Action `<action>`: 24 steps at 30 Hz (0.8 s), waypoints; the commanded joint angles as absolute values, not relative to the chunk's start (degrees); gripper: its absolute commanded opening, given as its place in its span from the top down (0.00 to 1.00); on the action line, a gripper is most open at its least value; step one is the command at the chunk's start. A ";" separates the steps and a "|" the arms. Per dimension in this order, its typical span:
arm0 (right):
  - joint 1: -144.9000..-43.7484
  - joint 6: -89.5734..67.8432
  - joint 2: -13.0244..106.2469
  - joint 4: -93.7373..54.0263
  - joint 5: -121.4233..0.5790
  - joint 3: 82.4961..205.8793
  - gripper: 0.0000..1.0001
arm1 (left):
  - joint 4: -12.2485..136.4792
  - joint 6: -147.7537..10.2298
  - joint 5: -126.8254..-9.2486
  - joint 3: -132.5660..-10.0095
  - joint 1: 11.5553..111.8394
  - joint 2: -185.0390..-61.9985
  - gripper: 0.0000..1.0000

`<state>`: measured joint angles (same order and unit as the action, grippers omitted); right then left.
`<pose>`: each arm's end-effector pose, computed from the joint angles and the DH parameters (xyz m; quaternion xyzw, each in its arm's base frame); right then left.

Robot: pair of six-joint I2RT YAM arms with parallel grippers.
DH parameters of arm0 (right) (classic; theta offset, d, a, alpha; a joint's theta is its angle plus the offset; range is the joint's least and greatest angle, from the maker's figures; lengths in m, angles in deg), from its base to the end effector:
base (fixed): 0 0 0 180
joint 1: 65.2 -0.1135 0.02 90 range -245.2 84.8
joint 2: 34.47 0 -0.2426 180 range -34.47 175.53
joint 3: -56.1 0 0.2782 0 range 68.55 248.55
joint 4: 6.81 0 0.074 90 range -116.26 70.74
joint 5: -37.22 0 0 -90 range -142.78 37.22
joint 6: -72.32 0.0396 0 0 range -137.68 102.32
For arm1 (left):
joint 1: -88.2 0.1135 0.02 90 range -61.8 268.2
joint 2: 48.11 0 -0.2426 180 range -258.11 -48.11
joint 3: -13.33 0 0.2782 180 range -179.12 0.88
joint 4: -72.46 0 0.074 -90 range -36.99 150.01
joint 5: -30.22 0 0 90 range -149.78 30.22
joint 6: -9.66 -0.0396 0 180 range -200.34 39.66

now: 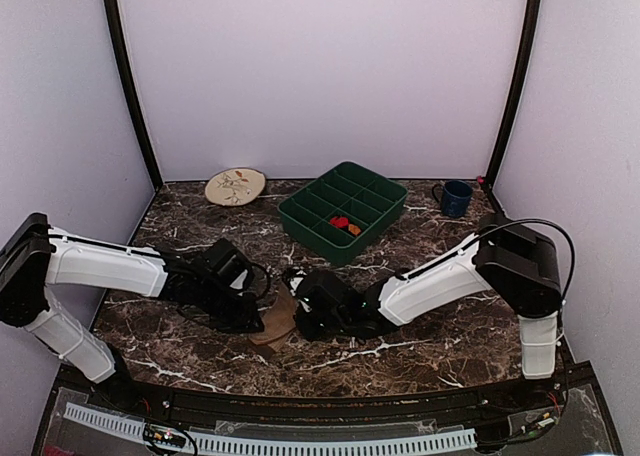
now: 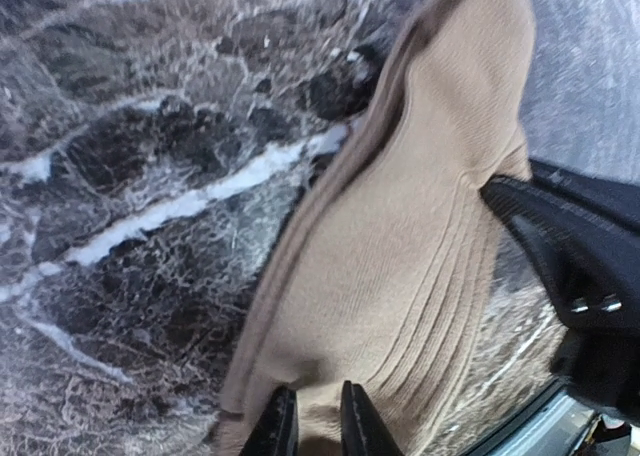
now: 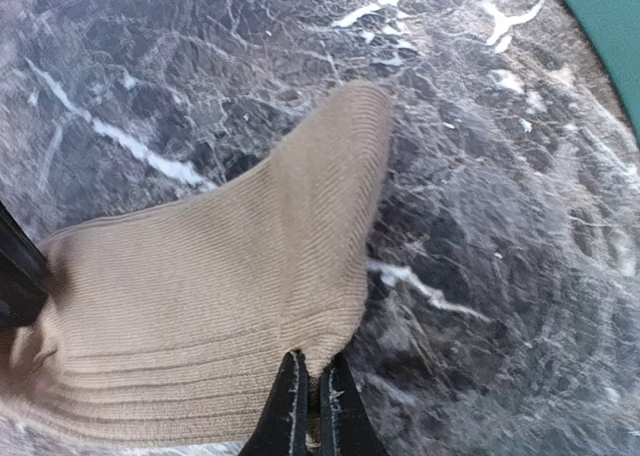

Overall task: Roll the socks
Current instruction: Roll the sock at the center of the board.

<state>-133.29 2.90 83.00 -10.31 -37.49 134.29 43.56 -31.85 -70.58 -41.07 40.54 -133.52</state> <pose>0.1700 0.3947 0.0764 -0.3171 0.8527 0.1902 0.3691 0.1936 -0.2235 0.1143 0.0175 0.9616 -0.2530 0.1051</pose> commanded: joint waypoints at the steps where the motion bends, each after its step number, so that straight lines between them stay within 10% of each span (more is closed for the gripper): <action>1: -135.20 -4.78 82.11 -15.47 -27.72 132.54 1.00 | 42.14 -30.51 -69.43 -41.82 42.11 -129.73 0.79; 24: -144.67 -24.94 83.28 -6.74 -5.42 128.50 1.00 | 40.07 -42.29 -83.45 -61.32 55.44 -141.62 0.70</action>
